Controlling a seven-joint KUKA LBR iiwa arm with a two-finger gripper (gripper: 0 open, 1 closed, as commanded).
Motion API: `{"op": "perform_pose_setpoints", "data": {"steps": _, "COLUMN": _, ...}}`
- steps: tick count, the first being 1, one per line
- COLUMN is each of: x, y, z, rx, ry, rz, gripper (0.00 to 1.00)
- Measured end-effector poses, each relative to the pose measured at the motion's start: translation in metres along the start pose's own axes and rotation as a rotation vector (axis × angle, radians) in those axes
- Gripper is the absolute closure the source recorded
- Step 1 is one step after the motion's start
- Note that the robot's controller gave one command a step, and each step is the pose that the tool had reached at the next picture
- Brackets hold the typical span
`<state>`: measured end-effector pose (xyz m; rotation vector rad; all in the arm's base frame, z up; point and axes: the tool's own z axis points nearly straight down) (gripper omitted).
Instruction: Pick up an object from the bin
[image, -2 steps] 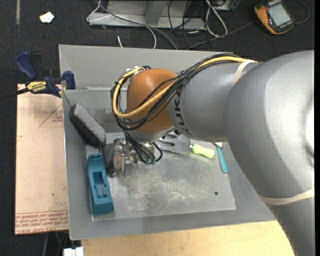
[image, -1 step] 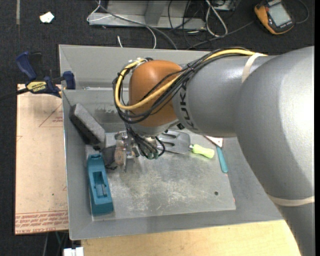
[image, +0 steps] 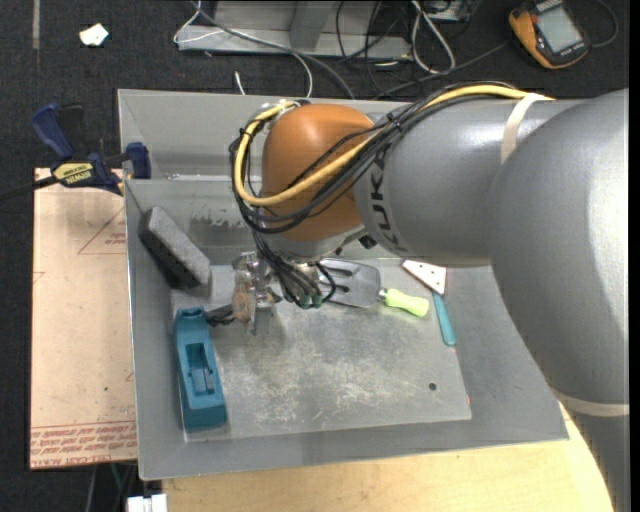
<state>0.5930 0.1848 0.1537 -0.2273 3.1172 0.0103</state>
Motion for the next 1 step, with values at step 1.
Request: {"op": "perform_pose_setpoints", "data": {"steps": 1, "x": 0.0008, "y": 0.0003, "z": -0.0398, "rx": 0.001, "ry": 0.007, "rz": 0.0, "gripper": 1.0}}
